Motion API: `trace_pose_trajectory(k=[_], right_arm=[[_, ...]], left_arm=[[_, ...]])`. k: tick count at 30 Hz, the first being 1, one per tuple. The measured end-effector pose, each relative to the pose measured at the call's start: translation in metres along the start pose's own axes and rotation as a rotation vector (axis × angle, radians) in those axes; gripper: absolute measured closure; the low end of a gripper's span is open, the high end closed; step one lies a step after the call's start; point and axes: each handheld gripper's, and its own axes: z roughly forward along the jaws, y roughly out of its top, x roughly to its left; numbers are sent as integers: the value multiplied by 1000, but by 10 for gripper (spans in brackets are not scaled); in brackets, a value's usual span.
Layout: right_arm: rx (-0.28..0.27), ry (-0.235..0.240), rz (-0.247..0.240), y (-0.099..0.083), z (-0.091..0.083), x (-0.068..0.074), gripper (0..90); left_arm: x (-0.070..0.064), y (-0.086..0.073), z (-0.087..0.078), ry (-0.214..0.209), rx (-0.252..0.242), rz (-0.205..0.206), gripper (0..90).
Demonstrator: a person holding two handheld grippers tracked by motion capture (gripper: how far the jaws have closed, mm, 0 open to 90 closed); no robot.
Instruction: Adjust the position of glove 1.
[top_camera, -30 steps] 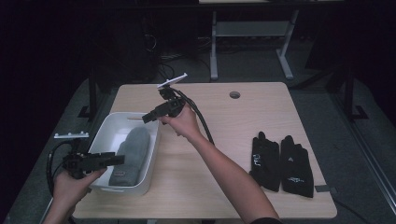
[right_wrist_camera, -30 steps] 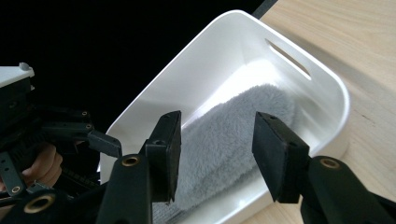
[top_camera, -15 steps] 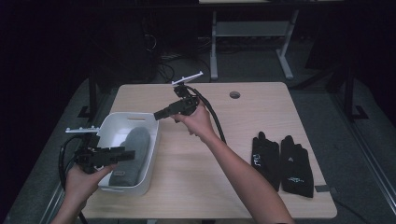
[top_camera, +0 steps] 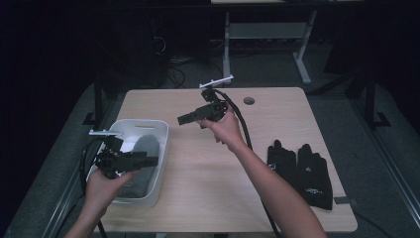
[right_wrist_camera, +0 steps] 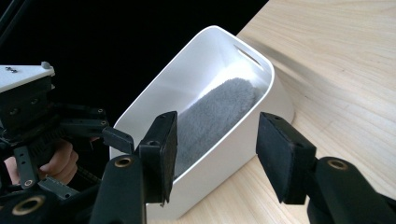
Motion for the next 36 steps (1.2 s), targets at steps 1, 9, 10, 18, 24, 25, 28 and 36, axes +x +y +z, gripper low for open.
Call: trace_pose_trajectory(k=[1,9,10,18,24,25,28,36], right_arm=[[-1,-1,-1,-1,-2,-1,471],[-15,-1,10,-10,-21,-6,459],[-15,-1,10,-10,-21,-6,459],[-30,-16,15,-20,-43,-11,454],[-41,-25,23,-29,-59,-17,452],[-44,-27,24,-31,-61,-18,452],[-48,-34,37,-36,-68,-21,450],[-59,-46,54,-48,-83,-28,449]], left_arm=[[-2,1,2,-2,-4,-6,269],[-12,6,14,-19,9,18,268],[-14,7,16,-23,13,23,268],[-27,11,30,-42,23,41,254],[-35,14,42,-54,27,53,249],[-37,14,44,-59,30,57,247],[-43,15,51,-72,35,67,240],[-52,17,66,-93,51,77,226]])
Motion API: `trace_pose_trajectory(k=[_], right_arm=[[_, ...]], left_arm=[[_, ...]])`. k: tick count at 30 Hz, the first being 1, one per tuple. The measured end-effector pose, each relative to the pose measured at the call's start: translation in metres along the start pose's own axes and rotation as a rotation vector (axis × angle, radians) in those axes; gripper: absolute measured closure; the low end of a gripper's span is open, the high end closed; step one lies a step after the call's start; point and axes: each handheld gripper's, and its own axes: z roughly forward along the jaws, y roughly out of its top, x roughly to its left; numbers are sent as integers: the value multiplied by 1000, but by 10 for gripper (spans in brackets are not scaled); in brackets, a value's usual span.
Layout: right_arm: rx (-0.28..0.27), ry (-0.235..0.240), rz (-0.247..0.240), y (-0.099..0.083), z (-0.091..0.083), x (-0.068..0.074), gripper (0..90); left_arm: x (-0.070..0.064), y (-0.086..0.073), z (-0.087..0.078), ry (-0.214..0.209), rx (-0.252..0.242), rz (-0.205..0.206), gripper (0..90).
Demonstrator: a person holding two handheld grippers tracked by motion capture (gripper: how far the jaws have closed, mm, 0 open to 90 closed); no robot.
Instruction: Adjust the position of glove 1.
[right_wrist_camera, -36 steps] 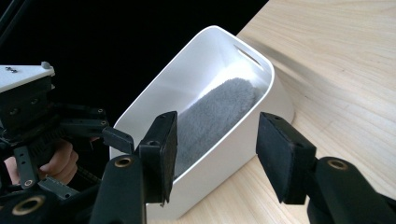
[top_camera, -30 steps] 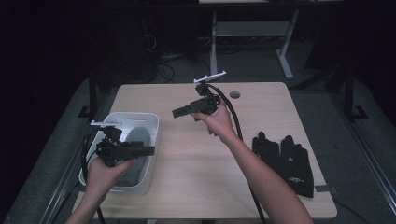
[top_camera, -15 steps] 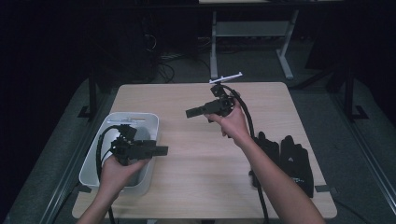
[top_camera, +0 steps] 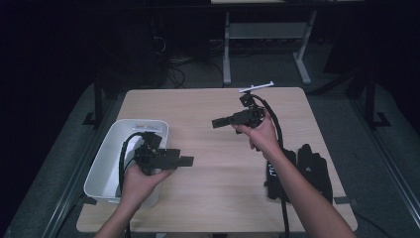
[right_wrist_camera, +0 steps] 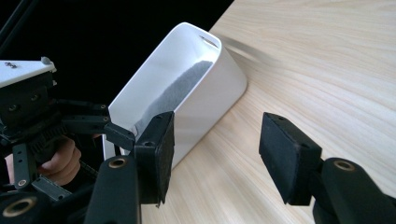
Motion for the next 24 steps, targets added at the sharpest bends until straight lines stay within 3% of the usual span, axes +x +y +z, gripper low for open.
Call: trace_pose_trajectory(k=[10,24], right_arm=[[-6,-17,13,-11,-19,-8,441],[-29,5,42,-29,-40,-19,416]], left_arm=[[-8,3,15,-24,15,21,220],[-19,8,31,-54,29,46,217]])
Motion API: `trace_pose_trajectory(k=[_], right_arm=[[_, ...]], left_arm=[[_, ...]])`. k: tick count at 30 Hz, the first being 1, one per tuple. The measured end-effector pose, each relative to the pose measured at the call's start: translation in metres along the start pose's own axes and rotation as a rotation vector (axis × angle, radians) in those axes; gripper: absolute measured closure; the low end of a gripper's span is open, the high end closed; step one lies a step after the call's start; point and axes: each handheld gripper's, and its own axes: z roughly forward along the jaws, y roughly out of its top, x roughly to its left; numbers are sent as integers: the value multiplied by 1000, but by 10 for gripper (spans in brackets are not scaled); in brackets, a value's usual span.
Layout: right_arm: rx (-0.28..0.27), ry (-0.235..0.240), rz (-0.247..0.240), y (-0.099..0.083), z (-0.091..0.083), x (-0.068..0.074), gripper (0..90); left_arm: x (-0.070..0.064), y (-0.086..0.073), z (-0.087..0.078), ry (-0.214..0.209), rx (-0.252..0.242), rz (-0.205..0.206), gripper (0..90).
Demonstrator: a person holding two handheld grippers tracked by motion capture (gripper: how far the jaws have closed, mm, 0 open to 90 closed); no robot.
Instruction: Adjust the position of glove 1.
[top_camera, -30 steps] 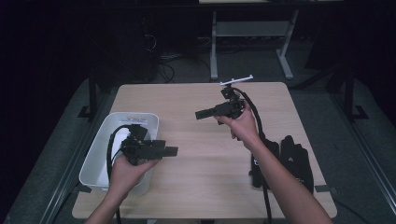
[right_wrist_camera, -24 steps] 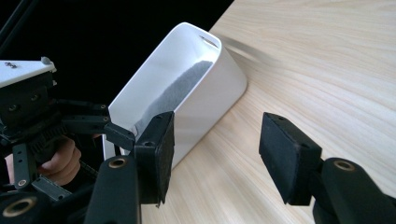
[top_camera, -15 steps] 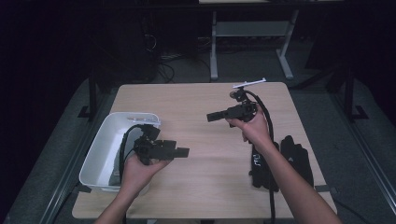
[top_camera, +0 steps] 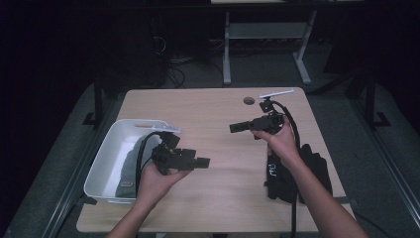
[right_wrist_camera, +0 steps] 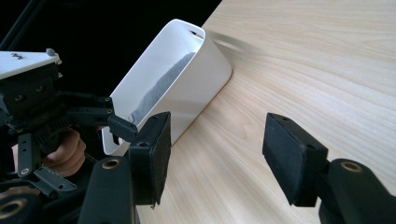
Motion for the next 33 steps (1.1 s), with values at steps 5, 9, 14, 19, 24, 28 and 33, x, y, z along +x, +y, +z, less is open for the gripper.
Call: trace_pose_trajectory(k=[5,9,14,19,24,28,33], right_arm=[[-3,-2,-2,-6,-8,-5,416],[-9,-5,4,-11,-15,-8,416],[-9,-11,7,-16,-25,-11,415],[-13,-19,15,-23,-36,-15,405],[-26,-29,24,-31,-51,-22,398],[-38,-44,32,-39,-63,-27,392],[-44,-62,46,-50,-76,-33,390]], left_arm=[[-4,1,8,-13,5,8,217],[-6,2,14,-23,8,5,215],[-12,5,22,-36,11,16,213],[-19,7,32,-51,19,28,210],[-23,8,43,-68,30,36,210],[-27,9,53,-83,35,40,210],[-33,10,66,-94,45,55,210]])
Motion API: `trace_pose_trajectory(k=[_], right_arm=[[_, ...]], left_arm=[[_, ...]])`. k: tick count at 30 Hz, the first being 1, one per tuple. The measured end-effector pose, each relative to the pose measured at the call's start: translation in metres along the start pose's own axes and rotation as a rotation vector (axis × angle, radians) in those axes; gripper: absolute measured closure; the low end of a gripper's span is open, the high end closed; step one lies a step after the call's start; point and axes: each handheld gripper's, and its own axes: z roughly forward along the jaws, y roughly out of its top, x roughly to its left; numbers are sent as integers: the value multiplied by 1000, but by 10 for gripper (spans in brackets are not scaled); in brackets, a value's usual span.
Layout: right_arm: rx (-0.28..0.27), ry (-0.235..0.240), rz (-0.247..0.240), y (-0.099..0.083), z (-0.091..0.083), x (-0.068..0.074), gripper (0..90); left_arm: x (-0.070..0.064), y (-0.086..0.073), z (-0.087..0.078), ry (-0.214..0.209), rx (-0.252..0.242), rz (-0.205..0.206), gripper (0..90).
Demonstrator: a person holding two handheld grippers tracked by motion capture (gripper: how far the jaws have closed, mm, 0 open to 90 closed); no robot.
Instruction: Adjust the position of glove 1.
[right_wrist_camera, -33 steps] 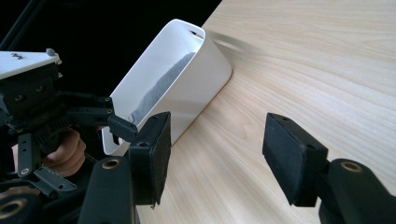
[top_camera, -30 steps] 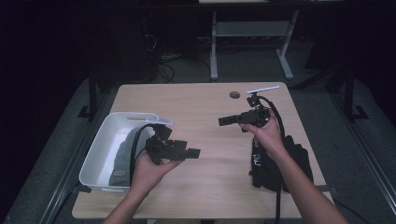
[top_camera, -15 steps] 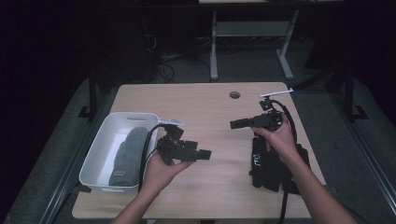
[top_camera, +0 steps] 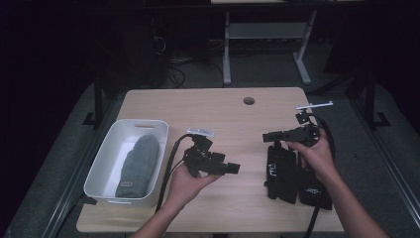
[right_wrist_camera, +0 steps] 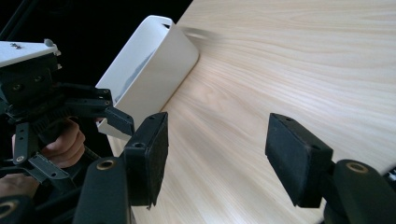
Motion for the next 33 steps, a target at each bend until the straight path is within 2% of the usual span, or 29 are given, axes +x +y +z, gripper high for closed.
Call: trace_pose_trajectory(k=[5,16,22,27,33], right_arm=[[-9,-30,15,-11,-14,-11,390],[-24,-95,50,-38,-41,-32,390],[-14,-156,50,-54,-53,-42,390],[3,-211,41,-66,-62,-48,390],[4,-248,58,-82,-71,-57,392]], left_arm=[[-5,1,15,-18,6,5,210],[-17,1,45,-45,44,46,210],[-22,-1,61,-50,50,47,210],[-26,-3,71,-47,63,65,210],[-29,-8,81,-45,77,79,210]])
